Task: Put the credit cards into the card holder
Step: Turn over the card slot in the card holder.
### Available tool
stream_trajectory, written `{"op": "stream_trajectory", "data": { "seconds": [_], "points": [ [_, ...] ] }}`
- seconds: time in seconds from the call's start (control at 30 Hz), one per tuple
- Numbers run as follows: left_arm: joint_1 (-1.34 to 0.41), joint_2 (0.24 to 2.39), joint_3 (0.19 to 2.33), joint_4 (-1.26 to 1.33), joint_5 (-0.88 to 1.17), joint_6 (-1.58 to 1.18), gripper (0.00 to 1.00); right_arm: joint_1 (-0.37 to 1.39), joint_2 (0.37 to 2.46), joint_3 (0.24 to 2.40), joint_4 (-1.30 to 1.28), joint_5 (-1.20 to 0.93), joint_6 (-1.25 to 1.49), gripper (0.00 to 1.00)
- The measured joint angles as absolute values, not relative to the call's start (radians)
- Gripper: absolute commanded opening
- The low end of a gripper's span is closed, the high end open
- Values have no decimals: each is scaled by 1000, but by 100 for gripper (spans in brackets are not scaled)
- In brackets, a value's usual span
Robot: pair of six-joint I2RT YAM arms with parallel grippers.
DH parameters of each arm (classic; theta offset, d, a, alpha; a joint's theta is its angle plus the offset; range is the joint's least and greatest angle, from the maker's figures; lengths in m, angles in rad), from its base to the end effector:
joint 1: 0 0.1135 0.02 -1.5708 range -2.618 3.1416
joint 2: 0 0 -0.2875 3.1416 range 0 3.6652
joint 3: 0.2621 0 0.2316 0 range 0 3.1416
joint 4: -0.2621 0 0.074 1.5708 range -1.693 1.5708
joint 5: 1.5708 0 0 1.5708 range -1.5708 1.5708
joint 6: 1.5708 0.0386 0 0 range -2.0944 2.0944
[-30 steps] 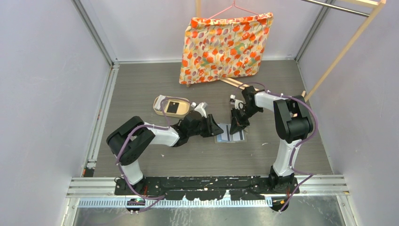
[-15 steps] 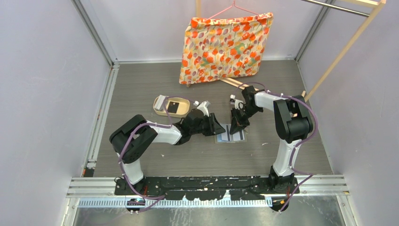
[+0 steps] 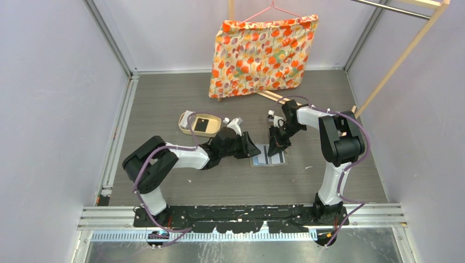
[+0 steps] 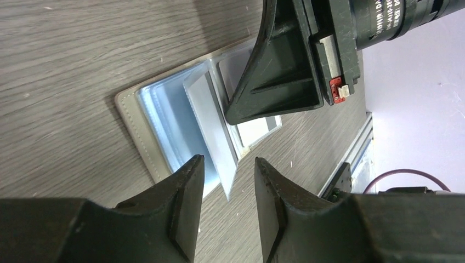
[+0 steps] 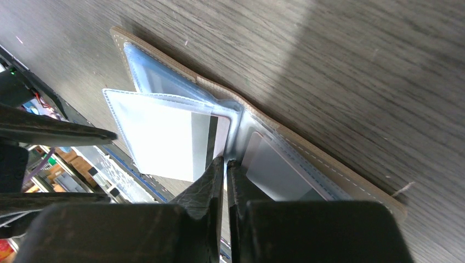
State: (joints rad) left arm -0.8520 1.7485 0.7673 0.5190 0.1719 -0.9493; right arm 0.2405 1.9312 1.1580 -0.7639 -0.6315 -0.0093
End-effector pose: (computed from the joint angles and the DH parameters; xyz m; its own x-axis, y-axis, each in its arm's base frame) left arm 0.2224 -0.2643 0.1940 -0.8558 -0.2384 -0.4591 0.2517 0.5835 -0.7721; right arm 0.3121 0.1000 0.1641 -0.9687 -0.2453 -0.0392 -0.2206 0.7769 0.5897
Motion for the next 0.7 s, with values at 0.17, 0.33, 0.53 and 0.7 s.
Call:
{"op": "stream_trajectory", "data": {
  "seconds": [0.17, 0.33, 0.53, 0.7],
  "points": [
    [-858, 1655, 753, 447, 112, -932, 42, 241, 1931, 1158, -764, -630, -9, 12],
    [-858, 1662, 761, 426, 109, -927, 42, 241, 1931, 1158, -764, -629, -9, 12],
    [-862, 1692, 795, 371, 106, -911, 43, 242, 1931, 1159, -765, -628, -12, 12],
    [-868, 1727, 832, 360, 110, -910, 42, 243, 1931, 1159, -766, -628, -14, 12]
  ]
}}
